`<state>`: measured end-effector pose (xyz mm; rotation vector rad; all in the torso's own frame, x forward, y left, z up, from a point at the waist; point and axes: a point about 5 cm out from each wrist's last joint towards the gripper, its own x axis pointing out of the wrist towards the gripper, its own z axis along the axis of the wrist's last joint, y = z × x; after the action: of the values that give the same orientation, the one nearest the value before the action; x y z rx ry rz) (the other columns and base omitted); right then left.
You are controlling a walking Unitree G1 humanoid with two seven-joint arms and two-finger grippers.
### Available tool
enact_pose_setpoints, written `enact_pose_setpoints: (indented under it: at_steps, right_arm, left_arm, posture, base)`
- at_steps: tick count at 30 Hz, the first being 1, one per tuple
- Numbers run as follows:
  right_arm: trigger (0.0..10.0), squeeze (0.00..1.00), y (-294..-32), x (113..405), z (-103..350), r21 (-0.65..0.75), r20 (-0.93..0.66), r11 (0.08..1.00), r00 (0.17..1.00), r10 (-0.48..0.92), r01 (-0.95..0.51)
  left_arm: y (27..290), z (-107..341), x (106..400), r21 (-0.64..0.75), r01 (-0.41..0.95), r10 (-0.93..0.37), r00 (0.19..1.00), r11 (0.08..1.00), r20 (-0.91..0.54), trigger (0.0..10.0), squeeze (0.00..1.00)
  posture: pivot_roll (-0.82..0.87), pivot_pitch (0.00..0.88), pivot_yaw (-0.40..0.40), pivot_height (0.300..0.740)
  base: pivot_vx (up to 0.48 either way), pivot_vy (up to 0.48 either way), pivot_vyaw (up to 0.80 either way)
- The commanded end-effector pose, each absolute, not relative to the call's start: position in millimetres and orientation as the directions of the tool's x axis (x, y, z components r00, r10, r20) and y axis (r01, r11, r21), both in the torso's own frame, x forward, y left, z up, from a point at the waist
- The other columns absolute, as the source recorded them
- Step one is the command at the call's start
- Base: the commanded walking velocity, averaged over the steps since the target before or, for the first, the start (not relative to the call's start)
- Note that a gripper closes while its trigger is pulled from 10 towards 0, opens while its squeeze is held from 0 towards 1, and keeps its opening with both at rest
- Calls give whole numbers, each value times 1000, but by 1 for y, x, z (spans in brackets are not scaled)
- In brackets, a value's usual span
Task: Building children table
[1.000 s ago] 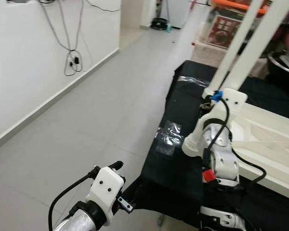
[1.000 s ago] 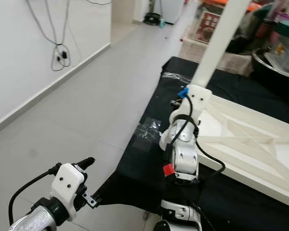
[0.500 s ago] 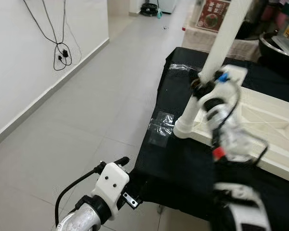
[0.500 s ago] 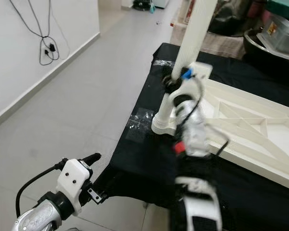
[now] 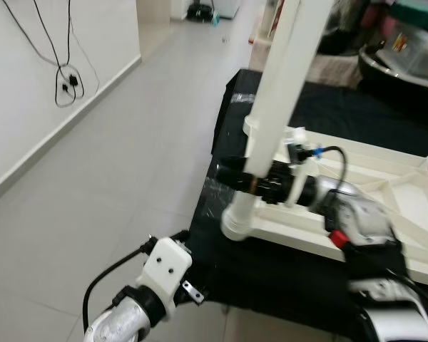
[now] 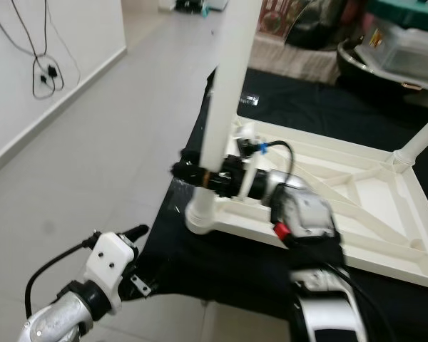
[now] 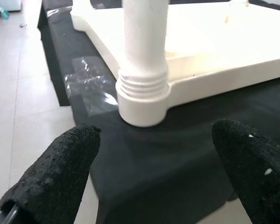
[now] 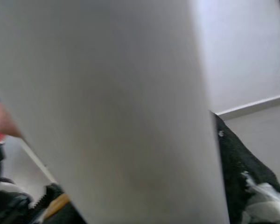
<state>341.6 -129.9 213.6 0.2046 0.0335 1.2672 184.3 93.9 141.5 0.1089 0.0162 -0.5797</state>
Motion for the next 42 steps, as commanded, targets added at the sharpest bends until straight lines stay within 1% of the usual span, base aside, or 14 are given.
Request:
enact_pose_setpoints:
  at_steps: [1, 2, 5, 7, 9, 14, 21, 27, 28, 29, 30, 36, 37, 42]
  right_arm:
    - [1098, 0, -126, 349, 220, 157, 118, 318, 338, 934, -935]
    - [0, 0, -122, 362, 223, 151, 154, 470, 490, 858, -870]
    - [0, 0, -121, 365, 223, 152, 163, 517, 537, 828, -843]
    - [0, 0, -134, 369, 215, 169, 145, 712, 732, 666, -682]
    - [0, 0, -137, 370, 214, 169, 144, 758, 777, 613, -630]
    - [0, 0, -163, 361, 201, 150, 83, 970, 980, 179, -190]
    - [0, 0, -178, 323, 190, 193, 10, 882, 898, -439, 429]
    - [0, 0, -157, 318, 187, 202, -18, 888, 908, -419, 414]
    - [10000, 0, -154, 318, 187, 201, -22, 889, 909, -416, 411]
    - [10000, 0, -143, 321, 190, 248, 6, 915, 944, -330, 318]
    - [10000, 1000, -130, 324, 196, 298, 60, 935, 973, -221, 194]
    - [10000, 1000, -128, 331, 206, 279, 111, 953, 982, -151, 115]
    - [10000, 0, -129, 336, 212, 294, 146, 955, 986, -80, 33]
    - [10000, 0, -139, 351, 223, 295, 218, 890, 932, 291, -347]
  left_arm:
    - [93, 140, 182, 93, 551, -548, 834, 829, -55, 10000, 0]
    - [93, 139, 182, 102, 555, -552, 831, 825, -58, 10000, 0]
    - [93, 140, 182, 105, 556, -553, 831, 824, -58, 10000, 0]
    - [92, 139, 182, 100, 558, -555, 830, 824, -60, 10000, 0]
    - [92, 139, 182, 99, 559, -556, 829, 823, -61, 10000, 0]
    - [93, 138, 182, 92, 564, -561, 826, 820, -64, 10000, 0]
    - [93, 137, 182, 93, 572, -568, 820, 815, -70, 10000, 0]
    - [93, 137, 181, 94, 576, -572, 817, 812, -73, 10000, 0]
    - [93, 137, 181, 94, 577, -572, 817, 811, -74, 10000, 0]
    - [93, 137, 181, 94, 578, -574, 816, 810, -75, 10000, 0]
    - [93, 137, 181, 94, 580, -575, 815, 810, -76, 10000, 0]
    - [94, 137, 183, 93, 577, -572, 817, 811, -76, 10000, 0]
    - [94, 137, 183, 92, 576, -571, 817, 812, -75, 10000, 0]
    - [94, 137, 184, 93, 577, -573, 816, 811, -74, 10000, 0]
  posture:
    - [136, 110, -131, 740]
    - [134, 109, -125, 740]
    - [134, 109, -125, 740]
    - [131, 107, -122, 740]
    - [131, 107, -122, 740]
    - [119, 114, -114, 740]
    - [126, 114, -112, 740]
    - [128, 111, -109, 740]
    - [128, 111, -109, 740]
    - [129, 106, -108, 740]
    - [124, 115, -103, 740]
    - [120, 122, -106, 740]
    - [117, 124, -103, 740]
    - [118, 124, -107, 740]
  base:
    - [0, 0, 0]
    - [0, 0, 0]
    - [0, 0, 0]
    - [0, 0, 0]
    - [0, 0, 0]
    - [0, 0, 0]
    - [0, 0, 0]
    - [0, 0, 0]
    - [0, 0, 0]
    - [0, 0, 0]
    - [0, 0, 0]
    - [0, 0, 0]
    - [0, 0, 0]
    - [0, 0, 0]
